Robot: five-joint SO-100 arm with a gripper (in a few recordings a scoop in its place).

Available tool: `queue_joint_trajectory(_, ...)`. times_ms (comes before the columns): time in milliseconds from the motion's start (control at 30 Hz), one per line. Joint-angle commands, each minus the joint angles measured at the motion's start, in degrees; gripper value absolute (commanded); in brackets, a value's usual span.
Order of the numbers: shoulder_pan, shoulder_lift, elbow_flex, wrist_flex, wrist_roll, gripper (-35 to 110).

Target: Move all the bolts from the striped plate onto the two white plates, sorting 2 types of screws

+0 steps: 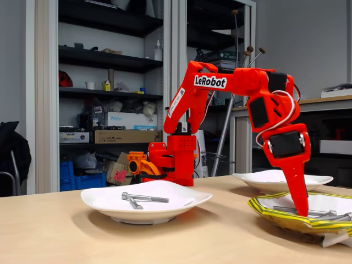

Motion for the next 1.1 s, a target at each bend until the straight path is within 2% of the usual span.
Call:
queue_joint_trajectory(0, -0.79, 0.44, -1.41, 1.14, -0.18, 0)
queue_joint_trajectory(133, -0.53, 0.44, -5.27, 6.42, -1.49, 0)
queue_joint_trajectory(333, 0.18, 1.85, -15.12, 19.51, -1.14, 0)
queue_joint_trajectory(467, 1.67, 7.56, -13.97, 26.19, -0.62, 0)
queue_joint_trajectory(767, 11.87, 28.48, 14.68, 21.88, -0.35, 0)
queue_joint_trajectory(1067, 23.12, 33.93, 23.99, 18.02, -8.61, 0)
